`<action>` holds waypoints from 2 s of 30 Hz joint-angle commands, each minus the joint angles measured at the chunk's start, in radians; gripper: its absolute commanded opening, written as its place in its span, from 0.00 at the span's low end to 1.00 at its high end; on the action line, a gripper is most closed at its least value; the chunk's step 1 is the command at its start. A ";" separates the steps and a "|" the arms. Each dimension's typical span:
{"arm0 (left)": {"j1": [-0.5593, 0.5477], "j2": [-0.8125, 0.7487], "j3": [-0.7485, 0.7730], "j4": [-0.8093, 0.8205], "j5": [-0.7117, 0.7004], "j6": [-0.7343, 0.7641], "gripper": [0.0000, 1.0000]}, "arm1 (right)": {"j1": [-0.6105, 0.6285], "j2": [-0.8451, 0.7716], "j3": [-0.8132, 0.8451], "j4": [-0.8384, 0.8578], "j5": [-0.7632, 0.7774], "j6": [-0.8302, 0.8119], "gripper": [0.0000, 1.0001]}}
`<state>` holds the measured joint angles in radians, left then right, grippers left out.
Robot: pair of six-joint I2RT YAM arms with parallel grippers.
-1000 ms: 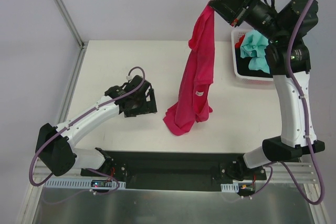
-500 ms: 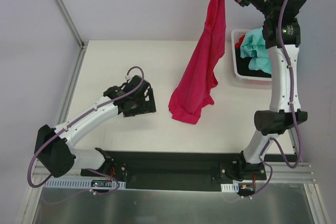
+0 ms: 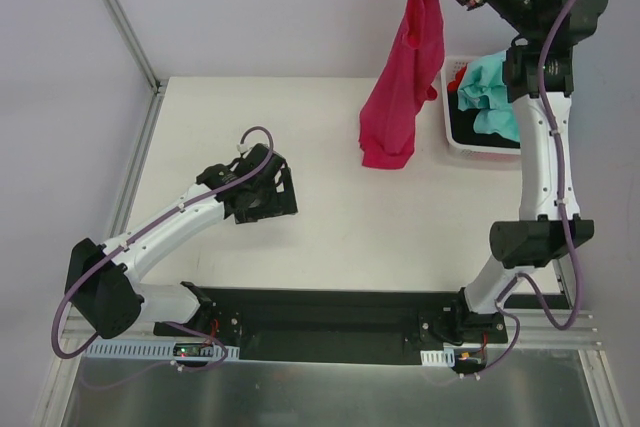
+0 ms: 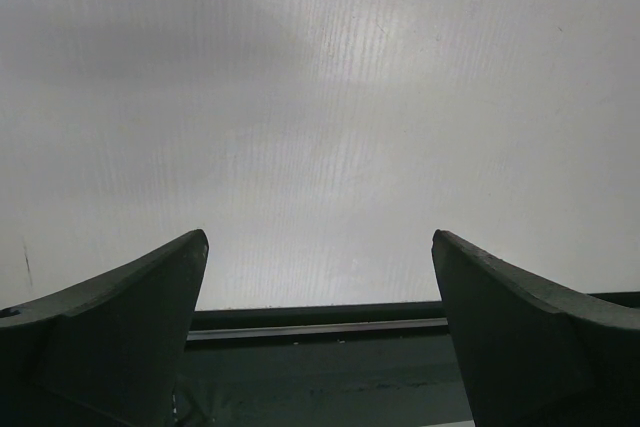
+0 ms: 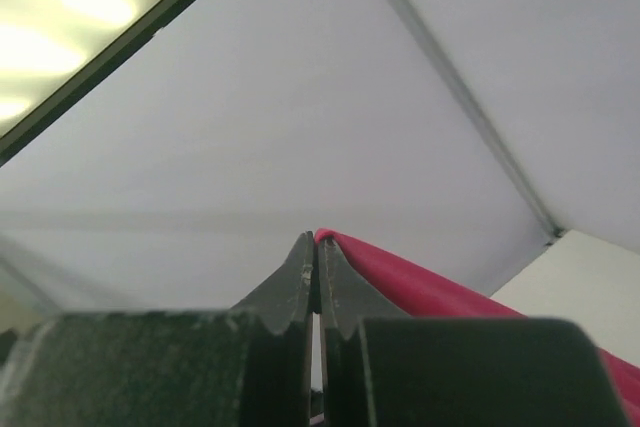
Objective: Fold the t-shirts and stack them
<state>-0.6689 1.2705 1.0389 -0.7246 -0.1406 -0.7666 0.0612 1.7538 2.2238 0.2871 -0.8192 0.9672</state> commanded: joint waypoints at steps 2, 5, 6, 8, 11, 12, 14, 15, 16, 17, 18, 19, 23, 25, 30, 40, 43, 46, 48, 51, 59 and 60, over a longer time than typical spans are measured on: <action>-0.018 0.006 0.009 -0.013 -0.024 -0.026 0.95 | 0.139 -0.255 -0.099 0.331 -0.156 0.171 0.01; -0.026 0.007 0.004 -0.007 -0.022 -0.031 0.95 | 0.208 -0.358 -0.224 0.356 -0.169 0.157 0.01; -0.029 0.009 0.003 -0.007 -0.022 -0.034 0.95 | 0.215 -0.435 -0.257 0.366 -0.164 0.153 0.01; -0.034 0.007 0.001 -0.004 -0.024 -0.034 0.95 | 0.227 -0.509 -0.324 0.365 -0.164 0.122 0.01; -0.044 0.015 0.000 0.001 -0.027 -0.039 0.95 | 0.229 -0.608 -0.412 0.354 -0.170 0.096 0.01; -0.050 0.021 0.003 0.001 -0.027 -0.039 0.95 | 0.229 -0.619 -0.426 0.351 -0.175 0.096 0.01; -0.058 0.032 0.009 0.004 -0.028 -0.040 0.95 | 0.229 -0.632 -0.429 0.351 -0.176 0.102 0.01; -0.069 0.041 0.016 0.001 -0.030 -0.043 0.95 | 0.229 -0.631 -0.426 0.351 -0.181 0.102 0.01; -0.073 0.043 0.019 0.002 -0.031 -0.045 0.95 | 0.229 -0.625 -0.420 0.351 -0.181 0.103 0.01; -0.077 0.044 0.023 0.002 -0.033 -0.046 0.95 | 0.229 -0.620 -0.417 0.353 -0.181 0.103 0.01; -0.080 0.049 0.026 0.002 -0.036 -0.049 0.95 | 0.227 -0.616 -0.414 0.351 -0.185 0.100 0.01; -0.084 0.049 0.027 0.002 -0.037 -0.050 0.95 | 0.226 -0.611 -0.415 0.353 -0.187 0.100 0.01; -0.087 0.047 0.026 0.002 -0.043 -0.046 0.95 | 0.216 -0.583 -0.435 0.351 -0.190 0.090 0.01; -0.086 0.043 0.024 0.002 -0.047 -0.048 0.95 | 0.209 -0.577 -0.457 0.351 -0.187 0.087 0.01; -0.086 0.046 0.018 0.002 -0.047 -0.046 0.95 | 0.200 -0.570 -0.497 0.369 -0.181 0.080 0.01; -0.086 0.056 0.026 0.002 -0.045 -0.046 0.96 | 0.184 -0.570 -0.498 0.396 -0.182 0.091 0.01; -0.086 0.058 0.026 0.002 -0.045 -0.046 0.95 | 0.178 -0.564 -0.495 0.399 -0.179 0.094 0.01; -0.086 0.058 0.026 0.002 -0.045 -0.048 0.95 | 0.177 -0.554 -0.510 0.414 -0.182 0.107 0.01; -0.087 0.053 0.024 0.002 -0.045 -0.048 0.95 | 0.174 -0.554 -0.529 0.448 -0.182 0.128 0.01; -0.087 0.052 0.019 0.002 -0.047 -0.048 0.95 | 0.163 -0.570 -0.565 0.463 -0.175 0.128 0.01; -0.086 0.058 0.021 0.001 -0.044 -0.051 0.95 | 0.149 -0.562 -0.570 0.466 -0.176 0.130 0.01; -0.086 0.058 0.021 0.002 -0.044 -0.050 0.95 | 0.144 -0.563 -0.575 0.466 -0.175 0.130 0.01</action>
<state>-0.7471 1.3228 1.0389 -0.7155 -0.1661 -0.8021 0.2199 1.2095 1.6329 0.6605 -1.0218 1.0824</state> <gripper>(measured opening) 0.953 0.019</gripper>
